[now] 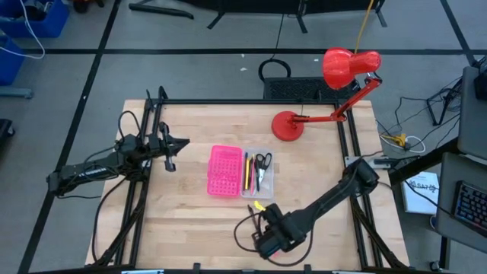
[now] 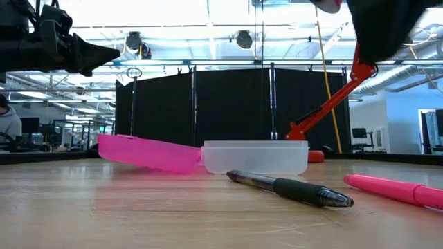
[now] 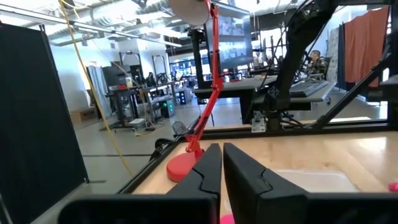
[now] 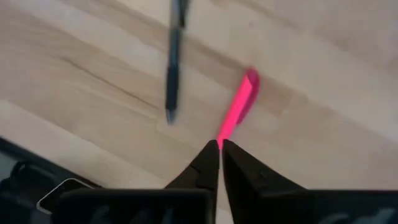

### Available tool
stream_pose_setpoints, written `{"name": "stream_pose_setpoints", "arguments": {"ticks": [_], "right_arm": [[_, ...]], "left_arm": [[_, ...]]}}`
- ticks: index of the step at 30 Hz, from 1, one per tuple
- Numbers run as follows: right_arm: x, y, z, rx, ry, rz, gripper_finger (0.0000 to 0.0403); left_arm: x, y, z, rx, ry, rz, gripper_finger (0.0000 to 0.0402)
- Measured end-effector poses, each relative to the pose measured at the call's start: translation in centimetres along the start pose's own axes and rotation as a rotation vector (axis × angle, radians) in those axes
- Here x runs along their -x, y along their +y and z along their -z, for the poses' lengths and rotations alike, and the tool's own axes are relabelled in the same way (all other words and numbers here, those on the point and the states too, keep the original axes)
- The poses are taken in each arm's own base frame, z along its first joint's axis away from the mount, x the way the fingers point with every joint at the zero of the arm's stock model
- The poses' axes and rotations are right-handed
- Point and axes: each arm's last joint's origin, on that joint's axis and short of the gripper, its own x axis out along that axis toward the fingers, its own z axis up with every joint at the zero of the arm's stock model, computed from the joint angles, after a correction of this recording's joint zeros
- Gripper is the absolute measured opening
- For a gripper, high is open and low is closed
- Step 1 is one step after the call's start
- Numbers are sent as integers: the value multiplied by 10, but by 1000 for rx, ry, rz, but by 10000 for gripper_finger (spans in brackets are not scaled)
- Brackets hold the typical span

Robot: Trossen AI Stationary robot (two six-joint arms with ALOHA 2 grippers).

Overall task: Pick & place school supplies into a supply box
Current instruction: Put the pink pen into the pink supply box

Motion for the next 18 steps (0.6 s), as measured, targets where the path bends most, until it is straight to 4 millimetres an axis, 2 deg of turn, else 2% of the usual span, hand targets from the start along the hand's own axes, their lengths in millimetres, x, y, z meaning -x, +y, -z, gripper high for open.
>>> {"name": "stream_pose_setpoints", "arguments": {"ticks": [4, 7, 12, 15, 18], "right_arm": [[-19, 3, 12, -58, 48, 12, 64], [-28, 3, 20, -91, 55, -16, 116], [-39, 0, 25, -198, 65, -21, 200], [-49, -4, 24, -215, 57, -7, 227], [-60, -8, 23, -231, 71, 3, 234]], "left_arm": [[0, 0, 0, -2, -1, -1, 10], [0, 0, 0, -26, -3, -1, 4], [0, 0, 0, -49, -5, -1, 22], [0, 0, -1, -49, -9, -2, 35], [0, 0, -1, -52, -9, -2, 40]]}}
